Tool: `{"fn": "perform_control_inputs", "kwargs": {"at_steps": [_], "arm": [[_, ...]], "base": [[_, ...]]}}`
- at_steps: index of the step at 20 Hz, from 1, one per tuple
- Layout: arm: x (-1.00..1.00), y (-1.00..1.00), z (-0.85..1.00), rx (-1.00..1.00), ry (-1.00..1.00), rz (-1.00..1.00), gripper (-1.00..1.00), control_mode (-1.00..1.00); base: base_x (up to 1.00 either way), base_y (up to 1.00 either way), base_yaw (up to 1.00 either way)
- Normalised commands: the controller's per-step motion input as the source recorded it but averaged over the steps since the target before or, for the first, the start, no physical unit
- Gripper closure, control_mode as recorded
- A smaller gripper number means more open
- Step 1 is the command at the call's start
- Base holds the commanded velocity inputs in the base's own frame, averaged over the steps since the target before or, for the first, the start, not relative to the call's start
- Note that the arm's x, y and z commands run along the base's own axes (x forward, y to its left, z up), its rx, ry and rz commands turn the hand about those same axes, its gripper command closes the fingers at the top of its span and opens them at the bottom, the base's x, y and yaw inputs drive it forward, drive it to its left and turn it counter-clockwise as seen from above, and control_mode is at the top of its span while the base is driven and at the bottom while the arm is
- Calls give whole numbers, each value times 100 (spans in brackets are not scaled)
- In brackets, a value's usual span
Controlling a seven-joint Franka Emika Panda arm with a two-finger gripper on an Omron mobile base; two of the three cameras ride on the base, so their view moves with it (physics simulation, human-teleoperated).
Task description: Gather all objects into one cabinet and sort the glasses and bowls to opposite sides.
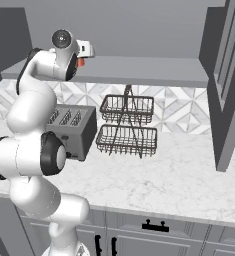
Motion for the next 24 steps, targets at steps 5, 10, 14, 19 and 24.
{"fn": "perform_control_inputs", "kwargs": {"at_steps": [5, 10, 14, 19, 24], "arm": [[0, 0, 0, 0, 0, 0, 100, -100], [0, 0, 0, 0, 0, 0, 100, -100], [-6, 0, 8, 0, 0, 0, 100, -100], [-30, -2, 27, 0, -7, 0, 100, -100], [-41, -1, 22, 0, -15, 0, 100, -100]], "base": [[0, 0, 0], [0, 0, 0], [0, 0, 0], [0, 0, 0], [0, 0, 0]]}}
